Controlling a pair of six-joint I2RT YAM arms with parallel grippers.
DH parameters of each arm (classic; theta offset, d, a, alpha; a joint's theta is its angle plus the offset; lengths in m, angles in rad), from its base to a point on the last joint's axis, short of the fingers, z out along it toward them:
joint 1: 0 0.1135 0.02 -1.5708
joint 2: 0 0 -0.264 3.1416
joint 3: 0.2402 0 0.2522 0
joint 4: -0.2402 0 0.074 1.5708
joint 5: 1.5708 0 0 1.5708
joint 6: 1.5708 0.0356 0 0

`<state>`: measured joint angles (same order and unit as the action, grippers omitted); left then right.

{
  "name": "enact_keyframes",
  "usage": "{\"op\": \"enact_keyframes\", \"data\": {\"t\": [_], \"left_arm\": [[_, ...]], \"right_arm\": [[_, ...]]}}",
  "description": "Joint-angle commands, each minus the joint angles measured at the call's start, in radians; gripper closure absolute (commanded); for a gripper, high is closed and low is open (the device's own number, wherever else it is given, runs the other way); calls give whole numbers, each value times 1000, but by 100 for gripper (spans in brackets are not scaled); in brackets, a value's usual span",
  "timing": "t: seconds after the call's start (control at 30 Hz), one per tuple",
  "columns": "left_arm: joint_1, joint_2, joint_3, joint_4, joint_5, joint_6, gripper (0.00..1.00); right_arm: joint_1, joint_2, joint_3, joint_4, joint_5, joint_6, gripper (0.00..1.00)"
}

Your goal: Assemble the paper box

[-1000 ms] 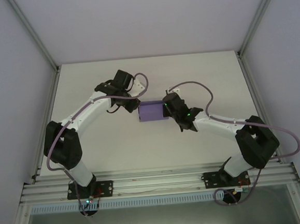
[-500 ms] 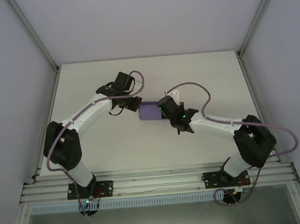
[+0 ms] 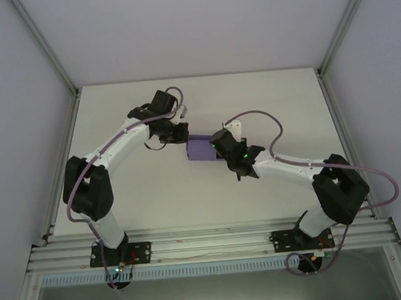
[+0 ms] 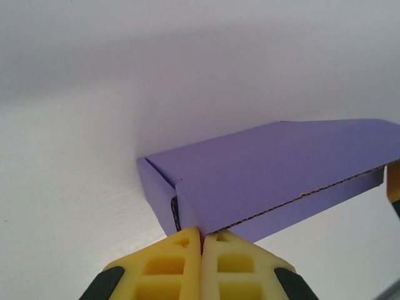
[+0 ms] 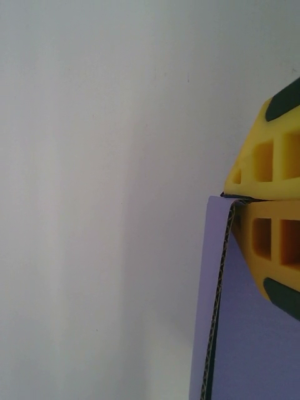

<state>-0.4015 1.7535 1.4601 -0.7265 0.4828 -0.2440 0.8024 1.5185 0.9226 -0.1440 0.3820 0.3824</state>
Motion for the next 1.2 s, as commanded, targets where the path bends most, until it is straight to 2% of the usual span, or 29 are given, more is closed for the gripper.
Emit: {"op": "enact_keyframes", "data": {"t": [0.0, 0.1, 0.33, 0.6, 0.77, 0.93, 1.0, 1.03, 1.17], "left_arm": [[-1, 38, 32, -129, 64, -43, 100], [1, 17, -15, -89, 71, -60, 100], [-17, -5, -160, -6, -35, -43, 100], [-33, -27, -267, 70, -172, -58, 100], [-36, -11, -279, 103, -142, -80, 100], [-36, -104, -291, 106, -137, -114, 100], [-36, -137, -276, 85, -156, -128, 84], [-36, -145, -265, 75, -162, -134, 80], [-36, -153, -197, 49, -133, -151, 79]], "right_arm": [[7, 40, -34, -188, -31, 21, 100], [6, 42, -33, -186, -27, 21, 100], [7, 26, -66, -137, -29, 9, 100], [8, -21, -212, 81, -125, -127, 100], [8, -26, -229, 122, -126, -179, 100], [8, -22, -205, 108, -111, -194, 100], [8, -27, -207, 107, -103, -195, 100], [9, -30, -208, 105, -102, -201, 100], [8, -30, -210, 94, -105, -206, 100]]}}
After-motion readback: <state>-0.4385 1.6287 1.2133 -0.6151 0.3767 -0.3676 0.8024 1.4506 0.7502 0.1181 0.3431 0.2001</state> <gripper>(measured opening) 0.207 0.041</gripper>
